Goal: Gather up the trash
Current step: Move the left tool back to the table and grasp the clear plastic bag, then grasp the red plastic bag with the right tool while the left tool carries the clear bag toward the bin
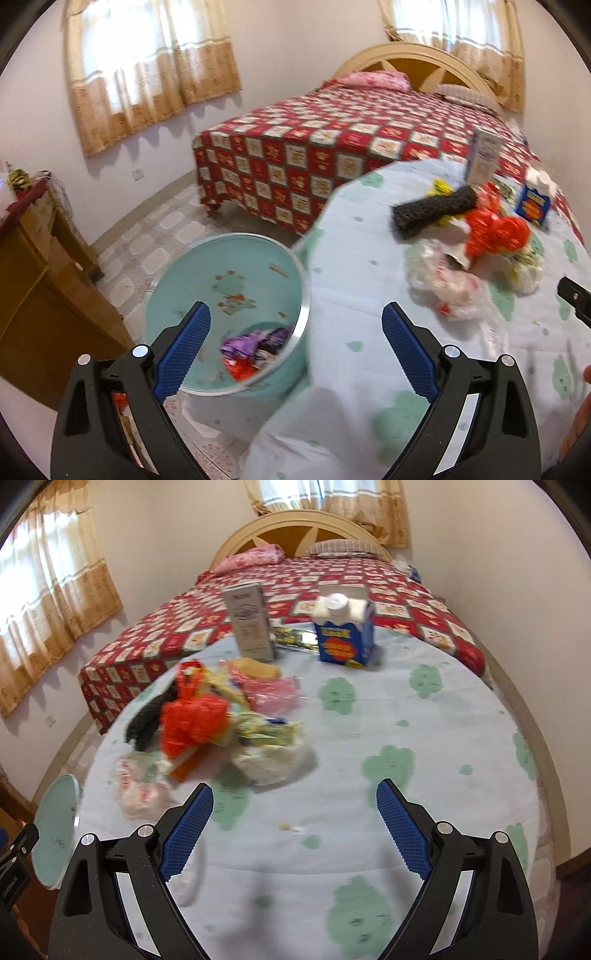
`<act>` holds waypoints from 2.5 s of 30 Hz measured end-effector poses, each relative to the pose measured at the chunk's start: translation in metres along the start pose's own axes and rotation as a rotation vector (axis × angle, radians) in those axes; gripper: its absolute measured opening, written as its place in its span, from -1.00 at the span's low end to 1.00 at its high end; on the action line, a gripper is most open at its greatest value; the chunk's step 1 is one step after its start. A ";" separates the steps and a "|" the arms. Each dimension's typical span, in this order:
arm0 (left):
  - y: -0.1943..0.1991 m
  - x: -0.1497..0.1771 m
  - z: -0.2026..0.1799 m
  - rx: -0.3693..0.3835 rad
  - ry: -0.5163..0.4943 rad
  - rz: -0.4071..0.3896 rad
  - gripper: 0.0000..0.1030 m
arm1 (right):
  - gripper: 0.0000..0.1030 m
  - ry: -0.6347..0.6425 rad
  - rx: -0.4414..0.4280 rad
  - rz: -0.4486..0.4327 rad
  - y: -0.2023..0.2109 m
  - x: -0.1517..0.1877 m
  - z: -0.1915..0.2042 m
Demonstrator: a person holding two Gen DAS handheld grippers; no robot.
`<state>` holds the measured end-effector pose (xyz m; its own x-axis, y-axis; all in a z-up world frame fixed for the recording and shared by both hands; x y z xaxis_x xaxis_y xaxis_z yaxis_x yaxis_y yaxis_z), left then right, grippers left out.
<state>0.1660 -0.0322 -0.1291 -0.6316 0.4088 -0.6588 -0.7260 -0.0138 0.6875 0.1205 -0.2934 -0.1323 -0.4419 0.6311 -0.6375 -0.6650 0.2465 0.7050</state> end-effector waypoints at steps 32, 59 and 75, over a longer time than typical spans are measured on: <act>-0.062 -0.025 -0.133 0.294 -0.028 0.087 -0.10 | 0.61 0.047 -0.022 0.001 -0.030 -0.034 -0.008; -0.014 -0.030 -0.007 0.121 0.033 -0.018 -0.10 | -0.44 0.279 -0.210 0.008 -0.028 -0.007 0.121; 0.002 0.013 0.077 0.044 0.117 -0.029 -0.10 | -0.44 0.366 -0.295 0.017 0.017 0.058 0.202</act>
<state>0.1768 0.0431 -0.1132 -0.6396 0.2995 -0.7080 -0.7335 0.0377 0.6786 0.2048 -0.1038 -0.0948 -0.6019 0.3194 -0.7319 -0.7754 -0.0145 0.6313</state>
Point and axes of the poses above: each gripper's, at about its wrist camera, not at the fingertips, and y roughly against the way its jaws point, z to its left, x to its underside, the point moved 10 cm from there along -y, roughly the way its jaws point, and after that the axes turned 15 degrees about -y, right-handed, at the moved point
